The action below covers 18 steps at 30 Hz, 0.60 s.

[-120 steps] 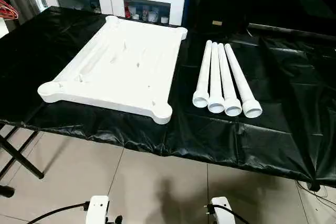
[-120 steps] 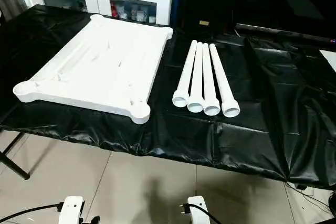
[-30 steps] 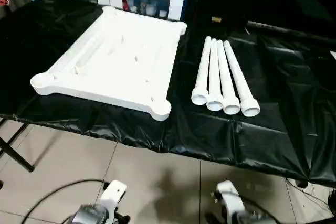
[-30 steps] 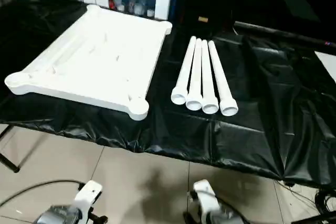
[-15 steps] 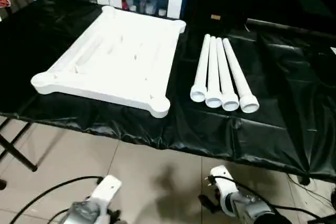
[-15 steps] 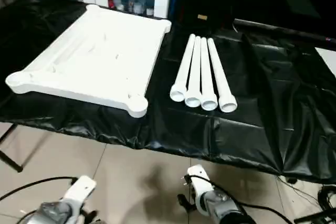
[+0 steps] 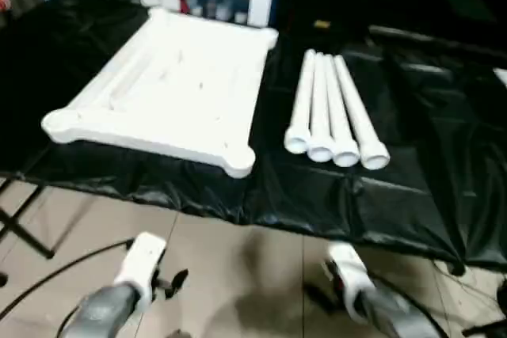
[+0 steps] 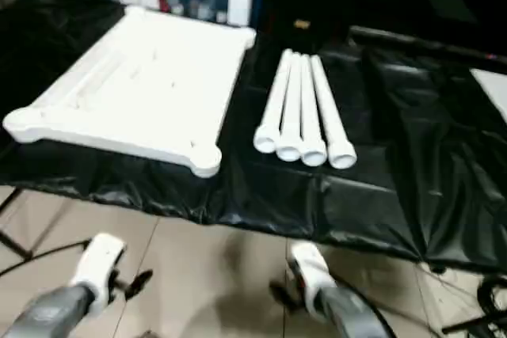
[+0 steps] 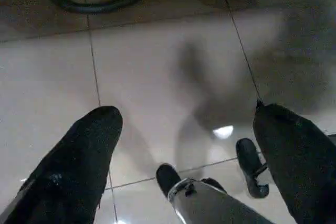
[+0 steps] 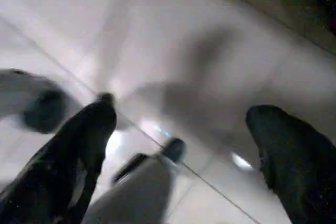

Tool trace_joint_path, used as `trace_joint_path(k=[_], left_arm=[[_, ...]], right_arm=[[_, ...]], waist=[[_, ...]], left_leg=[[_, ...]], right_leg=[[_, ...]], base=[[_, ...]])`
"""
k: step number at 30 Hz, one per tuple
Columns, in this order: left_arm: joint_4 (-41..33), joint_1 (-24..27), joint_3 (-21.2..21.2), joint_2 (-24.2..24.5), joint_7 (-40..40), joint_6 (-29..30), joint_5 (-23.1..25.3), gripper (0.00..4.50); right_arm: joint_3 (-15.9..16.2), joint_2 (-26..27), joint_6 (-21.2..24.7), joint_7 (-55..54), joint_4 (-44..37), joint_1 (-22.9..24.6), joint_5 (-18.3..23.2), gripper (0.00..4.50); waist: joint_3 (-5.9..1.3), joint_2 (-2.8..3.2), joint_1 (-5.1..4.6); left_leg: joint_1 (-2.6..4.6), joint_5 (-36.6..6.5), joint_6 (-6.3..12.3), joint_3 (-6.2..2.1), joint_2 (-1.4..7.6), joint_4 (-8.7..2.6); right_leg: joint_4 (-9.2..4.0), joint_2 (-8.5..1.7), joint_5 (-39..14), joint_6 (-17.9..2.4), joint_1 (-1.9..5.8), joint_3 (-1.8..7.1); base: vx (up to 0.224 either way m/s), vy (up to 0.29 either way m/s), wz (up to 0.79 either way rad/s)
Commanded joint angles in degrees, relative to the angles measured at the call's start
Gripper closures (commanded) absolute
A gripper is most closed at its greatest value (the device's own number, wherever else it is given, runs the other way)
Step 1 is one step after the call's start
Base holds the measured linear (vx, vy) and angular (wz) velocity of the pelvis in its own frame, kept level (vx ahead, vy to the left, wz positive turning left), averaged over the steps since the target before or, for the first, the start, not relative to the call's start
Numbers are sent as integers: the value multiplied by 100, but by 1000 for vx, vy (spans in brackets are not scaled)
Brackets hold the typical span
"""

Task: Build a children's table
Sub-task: Move to table

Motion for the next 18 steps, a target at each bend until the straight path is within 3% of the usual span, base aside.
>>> trace_joint_path(k=[1,2,3,6,9,11,15,18], left_arm=[[-384,90,40,20,-71,101,-67,0],[-398,100,35,24,-72,104,-60,0],[-467,153,4,47,-80,116,-28,0],[-481,187,-142,90,-102,118,75,0],[-543,235,-285,161,-231,109,84,0],[-1143,520,-314,302,-627,71,-209,0],[-1825,759,29,308,-939,-79,-742,0],[-2176,819,238,310,-992,-32,-1008,0]], right_arm=[[147,-232,205,310,-596,157,16,7],[172,-250,204,329,-624,179,0,7],[320,-352,168,437,-772,308,-97,7],[679,-503,-56,569,-957,502,-386,7],[784,-528,-200,710,-1096,512,-444,7],[845,-568,-271,1008,-1524,603,-308,7],[695,-566,-457,1224,-1794,603,49,7],[532,-741,-216,1460,-2442,682,401,7]], waist=[[-209,63,31],[-191,62,22],[-159,79,14],[-156,84,11],[-163,104,-2],[-171,98,-8],[-174,103,-10],[-161,96,19]], left_leg=[[32,-229,732,-287,673,-434],[21,-326,715,-286,670,-446],[46,-721,542,-293,668,-479],[51,-899,321,-308,669,-489],[38,-896,219,-340,675,-508],[12,-873,214,-352,690,-510],[28,-688,338,-314,669,-479],[32,-736,366,-315,670,-482]], right_leg=[[-342,-671,521,-1534,213,409],[-368,-673,329,-1510,207,416],[-451,-675,-403,-1431,165,425],[-486,-672,-731,-1284,153,438],[-463,-670,-621,-1228,156,441],[-433,-695,-413,-1231,190,448],[-391,-671,76,-1452,186,447],[-397,-665,-4,-1389,207,446]], base=[[0,0,0],[0,0,0],[0,0,0],[0,0,0],[0,0,0],[0,0,0],[0,0,0],[0,0,0]])
